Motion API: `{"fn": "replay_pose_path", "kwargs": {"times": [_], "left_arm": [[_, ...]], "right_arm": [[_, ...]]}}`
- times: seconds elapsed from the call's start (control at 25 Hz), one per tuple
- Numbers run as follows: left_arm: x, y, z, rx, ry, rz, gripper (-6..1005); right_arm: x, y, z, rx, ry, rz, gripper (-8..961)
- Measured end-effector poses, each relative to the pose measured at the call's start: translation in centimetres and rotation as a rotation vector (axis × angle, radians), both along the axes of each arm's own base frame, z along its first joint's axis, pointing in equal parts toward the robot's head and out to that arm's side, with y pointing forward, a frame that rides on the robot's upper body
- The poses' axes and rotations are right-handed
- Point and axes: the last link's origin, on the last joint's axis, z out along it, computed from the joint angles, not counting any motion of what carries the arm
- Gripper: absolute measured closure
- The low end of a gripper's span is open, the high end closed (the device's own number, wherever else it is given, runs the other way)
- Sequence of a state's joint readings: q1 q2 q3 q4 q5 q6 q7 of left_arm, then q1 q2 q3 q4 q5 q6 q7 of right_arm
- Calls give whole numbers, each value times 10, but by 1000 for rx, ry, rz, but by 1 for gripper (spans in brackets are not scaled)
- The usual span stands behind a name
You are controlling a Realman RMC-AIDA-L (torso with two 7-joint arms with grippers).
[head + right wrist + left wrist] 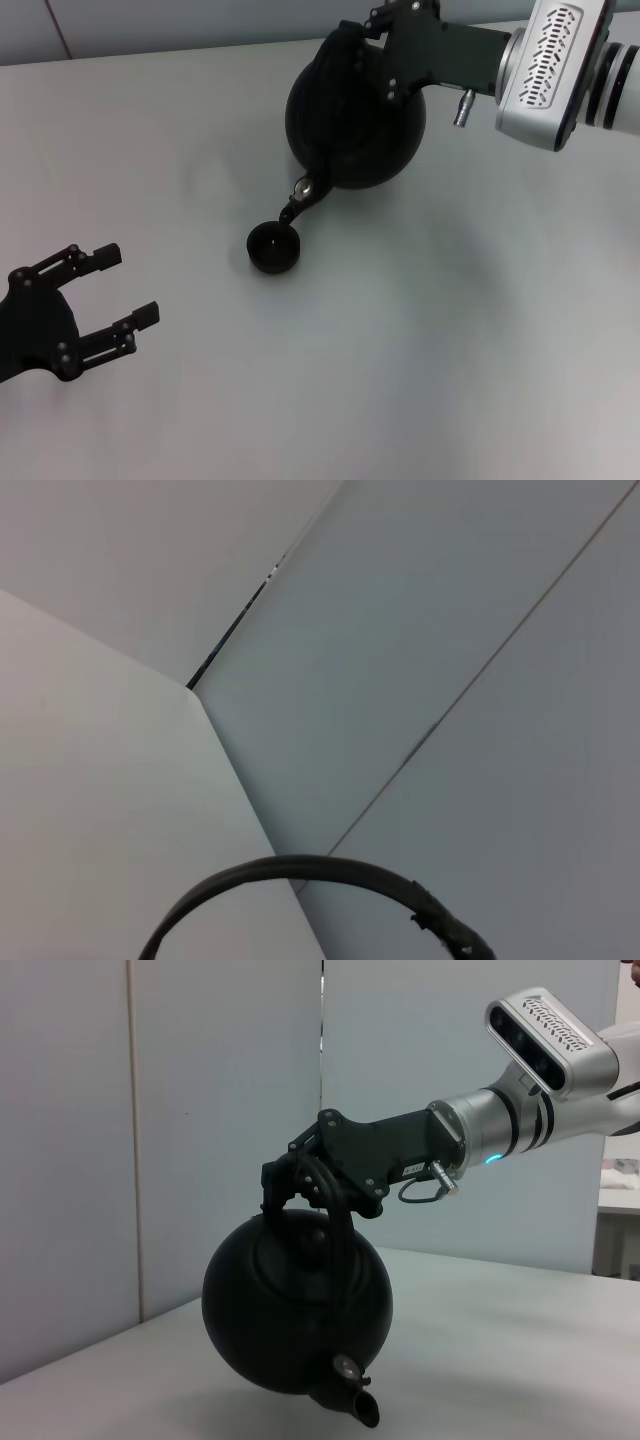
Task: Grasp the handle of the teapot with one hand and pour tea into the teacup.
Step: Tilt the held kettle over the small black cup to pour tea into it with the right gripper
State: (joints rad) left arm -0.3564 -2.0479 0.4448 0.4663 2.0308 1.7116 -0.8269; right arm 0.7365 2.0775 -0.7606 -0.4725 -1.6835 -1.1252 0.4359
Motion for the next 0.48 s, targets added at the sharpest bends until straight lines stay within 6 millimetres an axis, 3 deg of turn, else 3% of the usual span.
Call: {"fn": "replay_pose_path", "kwargs": {"times": [0.48], "left_arm": [[0,1,0,3,-1,1,214]], "right_arm": [[-3,0,-5,5,-44,29,881]]}}
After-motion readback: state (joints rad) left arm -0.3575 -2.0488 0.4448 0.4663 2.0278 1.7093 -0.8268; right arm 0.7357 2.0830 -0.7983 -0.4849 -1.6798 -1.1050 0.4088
